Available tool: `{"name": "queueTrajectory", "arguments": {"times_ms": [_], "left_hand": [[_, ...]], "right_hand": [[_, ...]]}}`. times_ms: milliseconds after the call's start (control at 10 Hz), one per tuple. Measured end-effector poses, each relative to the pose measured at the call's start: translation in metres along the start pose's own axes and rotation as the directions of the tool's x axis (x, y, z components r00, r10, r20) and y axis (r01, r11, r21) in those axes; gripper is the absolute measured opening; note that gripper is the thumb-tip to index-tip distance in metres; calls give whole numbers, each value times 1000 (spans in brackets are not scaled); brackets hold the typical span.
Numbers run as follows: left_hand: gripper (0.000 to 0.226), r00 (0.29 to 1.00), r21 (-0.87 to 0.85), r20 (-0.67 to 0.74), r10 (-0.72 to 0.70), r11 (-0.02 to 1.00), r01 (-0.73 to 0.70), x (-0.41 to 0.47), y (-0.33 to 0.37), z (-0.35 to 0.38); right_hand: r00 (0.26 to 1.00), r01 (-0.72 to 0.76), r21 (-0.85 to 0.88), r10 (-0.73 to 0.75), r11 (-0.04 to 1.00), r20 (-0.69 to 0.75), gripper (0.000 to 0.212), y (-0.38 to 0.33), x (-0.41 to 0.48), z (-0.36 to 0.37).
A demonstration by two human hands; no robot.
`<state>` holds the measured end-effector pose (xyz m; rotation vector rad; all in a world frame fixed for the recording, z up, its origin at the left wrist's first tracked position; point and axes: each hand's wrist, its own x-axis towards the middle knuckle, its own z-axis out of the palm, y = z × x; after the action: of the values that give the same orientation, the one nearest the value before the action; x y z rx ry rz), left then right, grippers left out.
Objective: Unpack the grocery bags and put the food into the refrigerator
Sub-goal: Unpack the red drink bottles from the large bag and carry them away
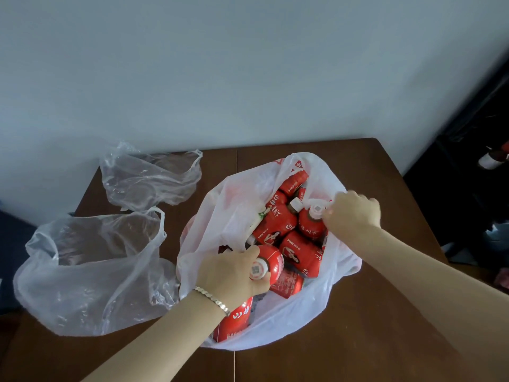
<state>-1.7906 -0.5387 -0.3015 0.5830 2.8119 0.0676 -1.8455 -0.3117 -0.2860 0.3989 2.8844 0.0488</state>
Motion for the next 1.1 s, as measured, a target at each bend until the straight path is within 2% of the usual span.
{"name": "queueTrajectory", "arguments": {"times_ms": [100,200,300,400,500,600,800,900,1000,1100], "left_hand": [[53,1000,44,19,-13,999,12,0,-1,0],[53,1000,6,-14,-3,1000,3,-1,-2,-5],[52,998,-3,-62,21,1000,-21,-2,-5,-8],[53,998,-18,-52,36,999,-37,-3,-4,-11],[55,998,-37,-60,27,999,-29,-3,-6,-10],[56,999,-23,-36,18,1000,-18,-3,-7,-11],[57,999,-13,-26,-19,1000,19,2,-4,-15],[55,998,-13,-2,-65,998,65,1,1,-19],[54,994,-3,-29,-108,994,108,-7,6,-27],[53,980,-35,-132,-148,989,145,-22,6,-45]], "right_hand": [[914,364,-46,-366,930,-173,16,-30,0,3],[757,646,-128,-653,752,-12,35,-63,9,17],[809,585,-183,-585,790,63,45,-72,32,36],[918,374,-72,-358,925,171,43,-61,52,39],[898,377,2,-366,926,245,37,-46,64,37],[870,428,83,-435,900,234,38,-43,60,30],[791,590,93,-598,802,131,35,-40,21,17],[789,610,29,-610,792,76,36,-47,-1,13],[866,494,259,-496,830,-64,35,-48,-27,-2],[899,435,464,-396,772,-185,33,-36,-56,-28]]}}
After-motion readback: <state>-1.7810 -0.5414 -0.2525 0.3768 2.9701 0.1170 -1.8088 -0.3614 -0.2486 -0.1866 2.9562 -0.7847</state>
